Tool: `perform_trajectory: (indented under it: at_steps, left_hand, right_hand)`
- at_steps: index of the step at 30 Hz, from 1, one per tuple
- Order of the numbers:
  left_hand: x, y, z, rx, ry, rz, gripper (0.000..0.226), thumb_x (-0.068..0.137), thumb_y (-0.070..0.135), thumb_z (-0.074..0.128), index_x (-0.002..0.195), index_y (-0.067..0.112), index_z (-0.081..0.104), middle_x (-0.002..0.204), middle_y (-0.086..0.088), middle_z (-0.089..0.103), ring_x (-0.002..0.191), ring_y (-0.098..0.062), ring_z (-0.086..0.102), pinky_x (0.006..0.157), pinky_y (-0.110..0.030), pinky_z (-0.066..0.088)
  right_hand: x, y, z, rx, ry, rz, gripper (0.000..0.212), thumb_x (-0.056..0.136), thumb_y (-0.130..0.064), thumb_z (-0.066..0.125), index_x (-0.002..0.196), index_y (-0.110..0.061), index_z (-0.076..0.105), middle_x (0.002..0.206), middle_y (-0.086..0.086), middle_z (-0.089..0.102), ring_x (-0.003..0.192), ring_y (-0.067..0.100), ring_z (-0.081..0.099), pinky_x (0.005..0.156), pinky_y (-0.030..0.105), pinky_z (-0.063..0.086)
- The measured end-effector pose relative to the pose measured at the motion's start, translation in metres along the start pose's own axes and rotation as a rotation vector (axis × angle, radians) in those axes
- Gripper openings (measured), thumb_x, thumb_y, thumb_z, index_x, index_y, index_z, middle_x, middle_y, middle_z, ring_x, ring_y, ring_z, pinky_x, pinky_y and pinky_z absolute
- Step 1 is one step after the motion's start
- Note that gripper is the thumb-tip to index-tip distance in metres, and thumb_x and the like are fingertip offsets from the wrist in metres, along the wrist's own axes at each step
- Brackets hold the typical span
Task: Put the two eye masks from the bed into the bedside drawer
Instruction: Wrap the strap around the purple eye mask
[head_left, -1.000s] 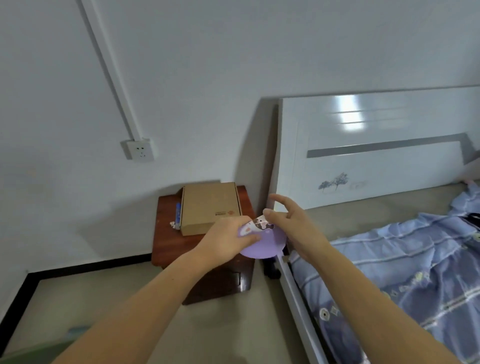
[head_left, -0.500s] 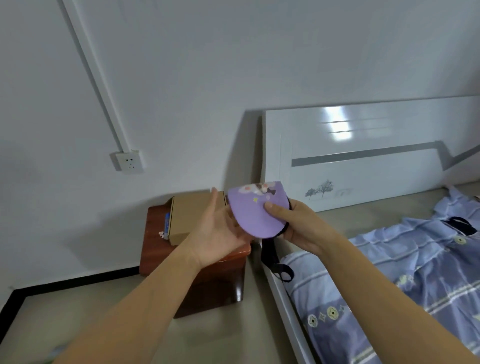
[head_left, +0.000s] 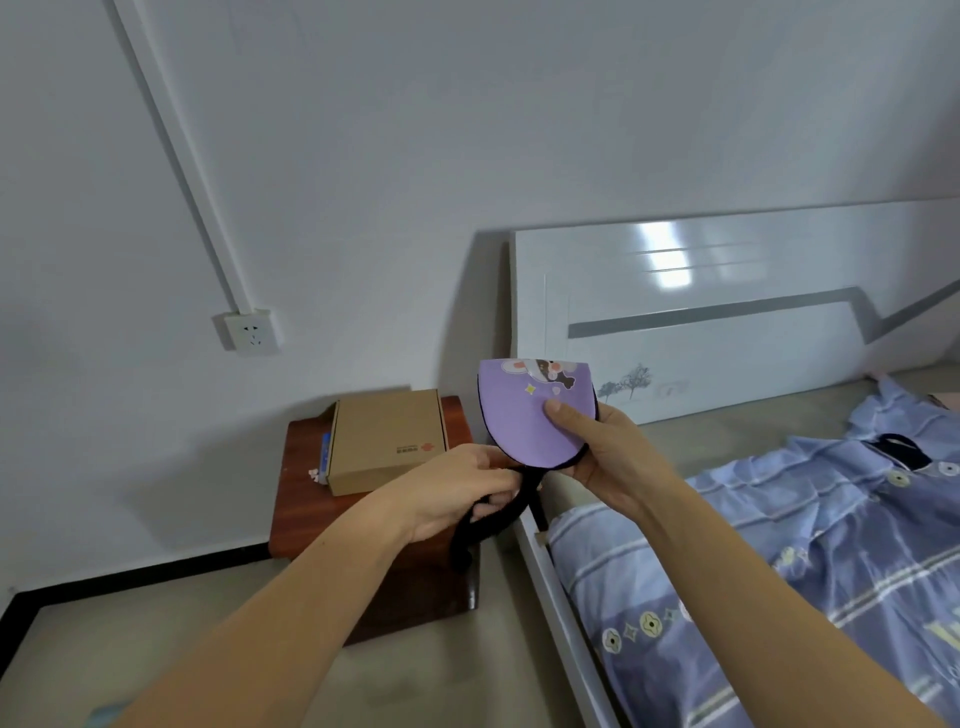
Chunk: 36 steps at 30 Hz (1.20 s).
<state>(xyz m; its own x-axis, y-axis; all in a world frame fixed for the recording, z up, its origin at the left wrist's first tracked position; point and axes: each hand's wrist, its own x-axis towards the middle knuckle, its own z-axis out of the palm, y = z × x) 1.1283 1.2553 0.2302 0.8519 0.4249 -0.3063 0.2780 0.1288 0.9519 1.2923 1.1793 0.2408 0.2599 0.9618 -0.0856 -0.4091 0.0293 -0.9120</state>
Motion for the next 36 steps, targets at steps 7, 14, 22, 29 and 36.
perform_trajectory:
  at_steps: [7, 14, 22, 29, 36]
  left_hand:
    - [-0.006, 0.021, 0.011, -1.182, -0.078, 0.214, 0.030, 0.087, 0.028, 0.044, 0.065, 0.013, 0.057, 0.036, 0.003, 0.042, 0.027, -0.007, 0.037, 0.031, -0.013, 0.029]
    - [-0.009, 0.004, 0.039, -0.130, -0.503, -0.318, 0.043, 0.091, 0.025, 0.028, 0.106, 0.006, 0.064, 0.111, -0.022, 0.069, 0.095, -0.024, 0.071, 0.068, -0.023, 0.056]
    - [0.022, 0.003, 0.003, -1.341, 0.409, 0.043, 0.026, 0.094, -0.010, 0.030, 0.108, -0.004, 0.050, 0.115, -0.024, 0.052, 0.092, -0.014, 0.068, 0.089, -0.020, 0.051]
    - [-0.009, 0.013, 0.020, -0.569, -0.041, 0.136, 0.044, 0.080, 0.016, 0.068, 0.121, 0.026, 0.057, 0.079, -0.009, 0.075, 0.056, -0.013, 0.069, 0.050, -0.018, 0.055]
    - [0.004, 0.007, 0.025, 0.499, 0.479, 0.227, 0.098, 0.085, 0.016, 0.065, 0.146, 0.037, -0.008, 0.086, -0.012, 0.069, 0.076, -0.017, 0.069, 0.072, -0.023, 0.055]
  right_hand:
    - [-0.005, -0.005, -0.020, -0.240, 0.260, -0.112, 0.008, 0.087, -0.016, 0.062, 0.095, -0.016, 0.065, 0.100, 0.009, 0.069, 0.086, 0.020, 0.068, 0.067, 0.030, 0.061]
    - [-0.005, -0.013, -0.009, -0.337, 0.283, -0.219, 0.010, 0.088, -0.014, 0.061, 0.085, -0.022, 0.067, 0.086, 0.002, 0.070, 0.075, 0.014, 0.068, 0.062, 0.030, 0.061]
    - [-0.006, 0.007, -0.005, -0.202, 0.294, -0.198, 0.012, 0.089, -0.014, 0.061, 0.094, -0.023, 0.066, 0.093, -0.004, 0.071, 0.086, 0.014, 0.068, 0.069, 0.032, 0.060]
    - [-0.001, 0.007, -0.006, -0.125, 0.384, -0.138, 0.020, 0.089, -0.012, 0.059, 0.108, -0.007, 0.063, 0.088, 0.004, 0.070, 0.075, 0.016, 0.069, 0.055, 0.026, 0.058]
    - [-0.005, 0.015, -0.006, 0.047, 0.365, -0.063, 0.028, 0.089, -0.005, 0.058, 0.115, -0.013, 0.052, 0.105, 0.006, 0.064, 0.095, 0.027, 0.064, 0.058, 0.029, 0.060]
